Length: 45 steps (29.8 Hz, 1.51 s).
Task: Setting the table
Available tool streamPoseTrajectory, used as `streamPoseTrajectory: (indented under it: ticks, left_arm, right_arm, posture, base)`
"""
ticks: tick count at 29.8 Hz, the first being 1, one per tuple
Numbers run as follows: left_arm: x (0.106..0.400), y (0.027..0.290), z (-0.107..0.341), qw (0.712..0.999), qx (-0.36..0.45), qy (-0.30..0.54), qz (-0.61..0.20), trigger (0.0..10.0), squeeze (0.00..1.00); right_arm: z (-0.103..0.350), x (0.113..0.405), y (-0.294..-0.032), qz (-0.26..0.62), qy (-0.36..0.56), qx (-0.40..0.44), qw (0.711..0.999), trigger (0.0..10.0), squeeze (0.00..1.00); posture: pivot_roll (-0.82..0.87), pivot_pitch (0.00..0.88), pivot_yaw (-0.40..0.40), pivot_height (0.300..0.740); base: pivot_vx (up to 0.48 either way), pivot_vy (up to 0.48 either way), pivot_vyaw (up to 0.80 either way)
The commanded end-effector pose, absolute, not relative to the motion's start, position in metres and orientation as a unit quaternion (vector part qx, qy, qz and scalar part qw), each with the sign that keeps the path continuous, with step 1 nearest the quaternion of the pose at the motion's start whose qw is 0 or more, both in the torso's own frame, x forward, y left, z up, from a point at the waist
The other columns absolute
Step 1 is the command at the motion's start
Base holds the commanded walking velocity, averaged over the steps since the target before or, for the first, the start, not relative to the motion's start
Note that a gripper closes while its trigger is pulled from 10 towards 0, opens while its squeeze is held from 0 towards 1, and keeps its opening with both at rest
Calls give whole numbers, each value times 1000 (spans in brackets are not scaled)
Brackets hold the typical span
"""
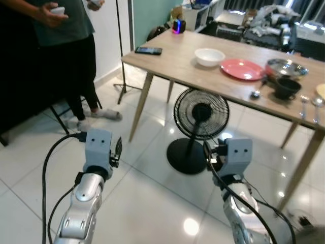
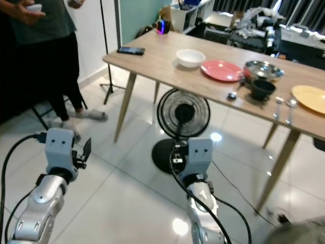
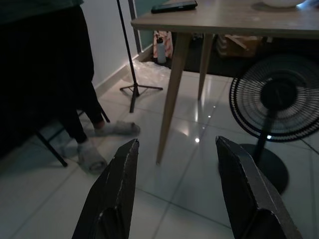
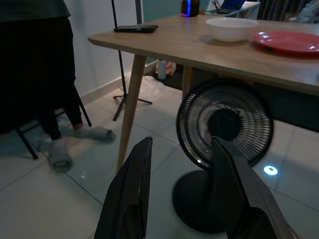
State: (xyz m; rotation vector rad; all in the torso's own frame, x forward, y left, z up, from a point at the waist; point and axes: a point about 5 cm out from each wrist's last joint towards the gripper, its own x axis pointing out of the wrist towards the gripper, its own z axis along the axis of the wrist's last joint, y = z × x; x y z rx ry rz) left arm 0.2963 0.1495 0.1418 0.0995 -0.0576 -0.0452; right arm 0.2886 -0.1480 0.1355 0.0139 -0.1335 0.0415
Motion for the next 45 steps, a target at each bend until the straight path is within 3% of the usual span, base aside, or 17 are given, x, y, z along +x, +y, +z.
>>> streamPoseTrajectory:
  ticks: [1,26,45]
  left_arm:
    - [296,147,138,998,52,-21,-26,10000,4]
    - [296,148,138,998,51,-21,-25,10000,0]
    - [296,147,138,998,57,-23,-30,10000,0]
  right_arm:
    - [132,288,-152,13,-60,5,998,10000,0]
    - [131,289,-154,8,-56,6,998,10000,0]
    - [135,290,-152,15,-67,7,998,10000,0]
  posture:
    - [-47,0,74,740]
    - [-47,0,75,740]
    - [-45,0,75,740]
  base:
    - [472,0,-413]
    - [476,0,-785]
    - [474,0,0]
